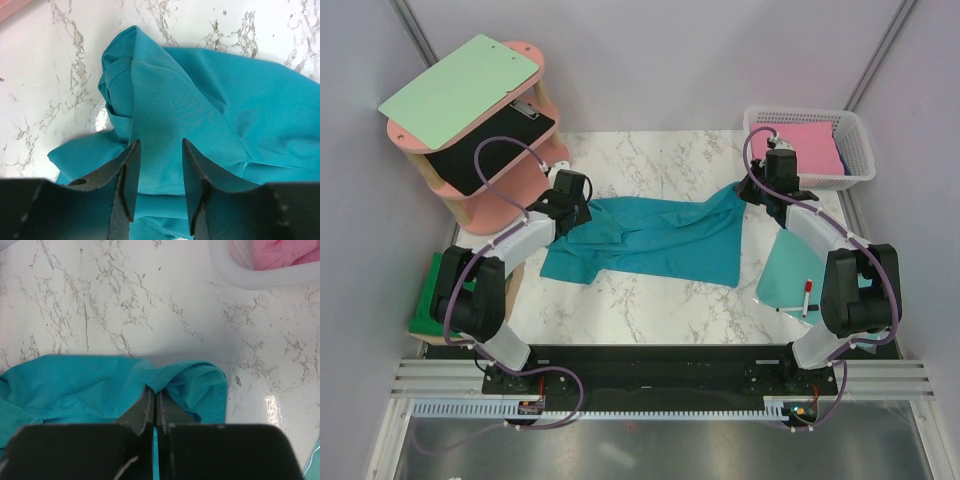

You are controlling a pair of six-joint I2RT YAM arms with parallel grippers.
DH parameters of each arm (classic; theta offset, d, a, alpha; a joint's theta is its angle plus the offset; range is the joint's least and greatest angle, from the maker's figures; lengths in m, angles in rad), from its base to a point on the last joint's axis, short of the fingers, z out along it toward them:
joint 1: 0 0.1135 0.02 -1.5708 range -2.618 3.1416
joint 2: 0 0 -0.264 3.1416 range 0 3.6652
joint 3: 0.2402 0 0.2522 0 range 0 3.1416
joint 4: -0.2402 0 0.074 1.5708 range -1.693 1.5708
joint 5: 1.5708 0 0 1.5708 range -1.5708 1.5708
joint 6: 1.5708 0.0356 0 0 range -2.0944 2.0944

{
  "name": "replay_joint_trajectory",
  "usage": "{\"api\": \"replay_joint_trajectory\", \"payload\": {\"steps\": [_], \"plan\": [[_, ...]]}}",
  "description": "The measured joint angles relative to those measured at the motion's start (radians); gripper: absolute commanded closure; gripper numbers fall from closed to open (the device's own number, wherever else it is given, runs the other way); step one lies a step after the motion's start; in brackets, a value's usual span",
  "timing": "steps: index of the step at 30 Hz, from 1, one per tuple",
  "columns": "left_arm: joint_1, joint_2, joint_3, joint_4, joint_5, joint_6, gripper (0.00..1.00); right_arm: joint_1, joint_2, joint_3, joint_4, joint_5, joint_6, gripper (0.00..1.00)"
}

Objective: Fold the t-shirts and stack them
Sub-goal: Flatten out the tshirt

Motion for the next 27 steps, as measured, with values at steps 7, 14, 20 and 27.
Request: {"api": "replay_joint_trajectory", "payload": {"steps": [7, 14, 20, 27], "plan": [[0.000, 0.013, 0.000, -0.002, -0.003, 0.006, 0.31, 0.000, 0.000, 0.000, 0.000, -0.002, 0.000, 1.00], [0.000, -0.002, 0.000, -0.002, -0.010, 0.011, 0.33, 0.000, 0.000, 0.000, 0.000, -0.007, 0.000, 1.00], [0.000, 0.027, 0.003, -0.002, -0.010, 0.012, 0.37, 0.000, 0.000, 0.000, 0.001, -0.007, 0.000, 1.00], [0.000, 0.053, 0.003, -0.003, -0.010, 0.019, 0.85, 0.000, 0.000, 0.000, 0.001, -0.007, 0.000, 1.00]]}}
